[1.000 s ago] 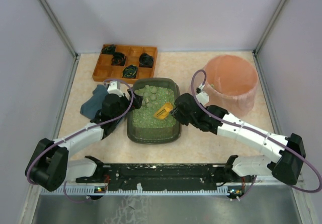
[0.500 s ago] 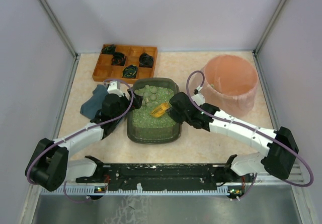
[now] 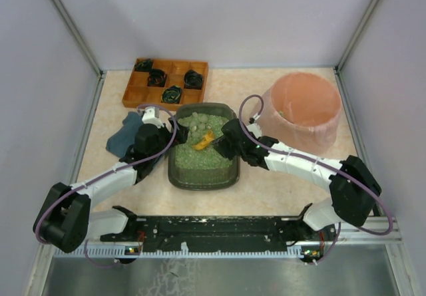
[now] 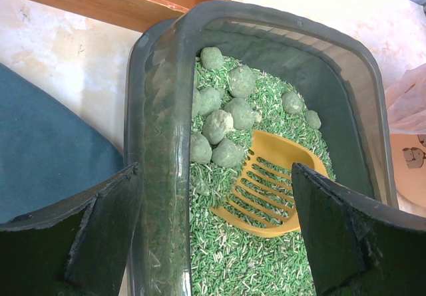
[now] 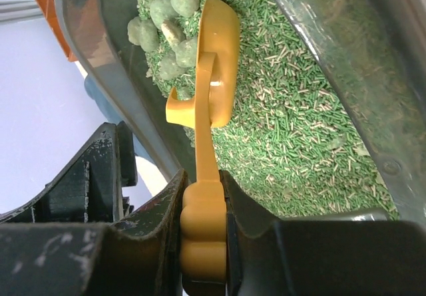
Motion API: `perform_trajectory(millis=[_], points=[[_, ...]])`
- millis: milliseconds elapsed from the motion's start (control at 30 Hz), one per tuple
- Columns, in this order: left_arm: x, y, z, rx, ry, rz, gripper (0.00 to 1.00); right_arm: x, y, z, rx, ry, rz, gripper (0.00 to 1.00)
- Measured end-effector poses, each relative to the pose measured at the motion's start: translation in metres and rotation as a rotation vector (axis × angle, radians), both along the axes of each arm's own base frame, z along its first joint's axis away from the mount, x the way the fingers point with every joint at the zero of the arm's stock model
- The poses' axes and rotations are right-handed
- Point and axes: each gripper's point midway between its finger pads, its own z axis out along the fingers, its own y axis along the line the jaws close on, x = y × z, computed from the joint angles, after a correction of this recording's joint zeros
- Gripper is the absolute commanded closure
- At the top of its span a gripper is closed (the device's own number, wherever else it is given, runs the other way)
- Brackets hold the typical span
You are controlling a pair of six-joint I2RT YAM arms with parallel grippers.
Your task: Clean the litter box
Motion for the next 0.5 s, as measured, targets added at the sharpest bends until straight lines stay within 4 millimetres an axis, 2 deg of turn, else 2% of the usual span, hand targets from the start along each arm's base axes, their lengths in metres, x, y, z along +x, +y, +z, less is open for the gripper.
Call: perform_trajectory(millis=[233,500], points=[[0.0,0.0,0.0,0.0,0.0,0.0,0.05,0.003,0.012,-0.015,0.009,-0.026,0.063,1.0],[0.0,0.0,0.0,0.0,0.0,0.0,0.05,-0.003,0.008,-0.02,-0.009,-0.088,0.134,1.0]])
